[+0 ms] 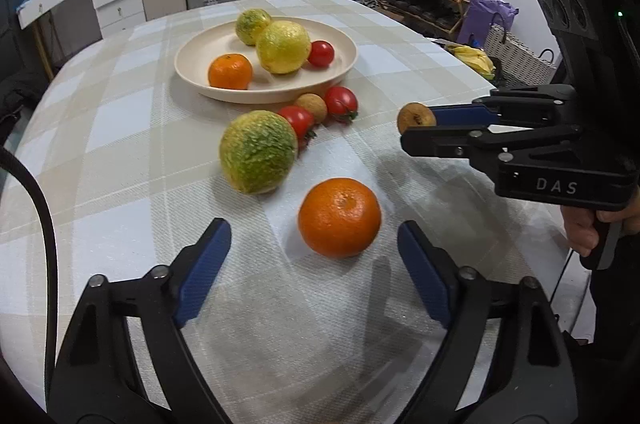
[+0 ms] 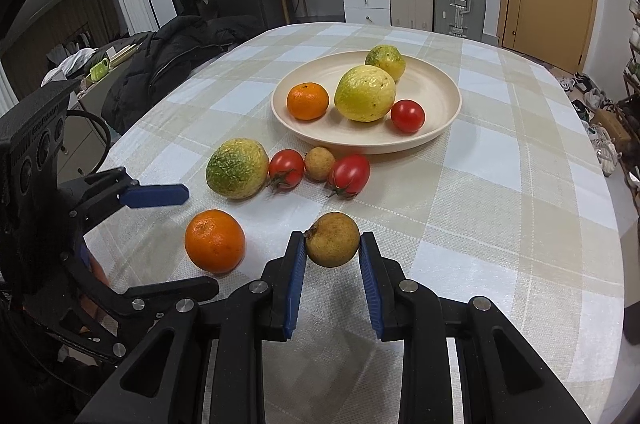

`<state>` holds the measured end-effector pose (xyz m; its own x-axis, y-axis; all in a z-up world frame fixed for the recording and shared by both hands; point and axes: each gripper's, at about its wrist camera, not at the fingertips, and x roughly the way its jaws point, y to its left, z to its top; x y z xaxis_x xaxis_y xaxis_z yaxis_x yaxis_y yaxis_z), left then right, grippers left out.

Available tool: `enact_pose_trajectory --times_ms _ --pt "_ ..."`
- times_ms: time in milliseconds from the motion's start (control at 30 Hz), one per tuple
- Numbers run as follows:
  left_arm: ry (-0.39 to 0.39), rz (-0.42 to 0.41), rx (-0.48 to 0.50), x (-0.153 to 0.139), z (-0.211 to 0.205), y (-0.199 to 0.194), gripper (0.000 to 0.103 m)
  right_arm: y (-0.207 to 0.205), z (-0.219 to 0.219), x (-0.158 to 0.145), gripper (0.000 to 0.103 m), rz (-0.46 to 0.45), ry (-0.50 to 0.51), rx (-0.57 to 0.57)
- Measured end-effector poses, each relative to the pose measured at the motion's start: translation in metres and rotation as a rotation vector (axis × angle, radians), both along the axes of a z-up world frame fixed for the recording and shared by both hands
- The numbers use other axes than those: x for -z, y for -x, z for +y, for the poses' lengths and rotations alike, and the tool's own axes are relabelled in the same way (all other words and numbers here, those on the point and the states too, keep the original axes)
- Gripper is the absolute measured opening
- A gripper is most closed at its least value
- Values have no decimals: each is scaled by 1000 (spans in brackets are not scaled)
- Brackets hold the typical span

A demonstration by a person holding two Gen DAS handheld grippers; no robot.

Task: Organize fruits
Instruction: 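Grasp the large orange with the left tool while the right tool holds the brown fruit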

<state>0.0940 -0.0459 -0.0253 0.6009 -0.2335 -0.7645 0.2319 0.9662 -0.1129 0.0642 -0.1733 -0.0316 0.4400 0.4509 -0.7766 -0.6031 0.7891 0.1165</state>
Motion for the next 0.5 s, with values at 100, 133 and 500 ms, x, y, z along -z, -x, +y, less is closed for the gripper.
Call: enact_pose_trajectory --times_ms 100,133,500 --pt "24 9 17 2 -2 -1 69 0 0 0 28 0 -1 -1" --pt "29 14 21 3 -2 -1 65 0 0 0 28 -1 -1 -1" --pt "77 23 26 5 -2 -3 48 0 1 1 28 -1 3 -3"
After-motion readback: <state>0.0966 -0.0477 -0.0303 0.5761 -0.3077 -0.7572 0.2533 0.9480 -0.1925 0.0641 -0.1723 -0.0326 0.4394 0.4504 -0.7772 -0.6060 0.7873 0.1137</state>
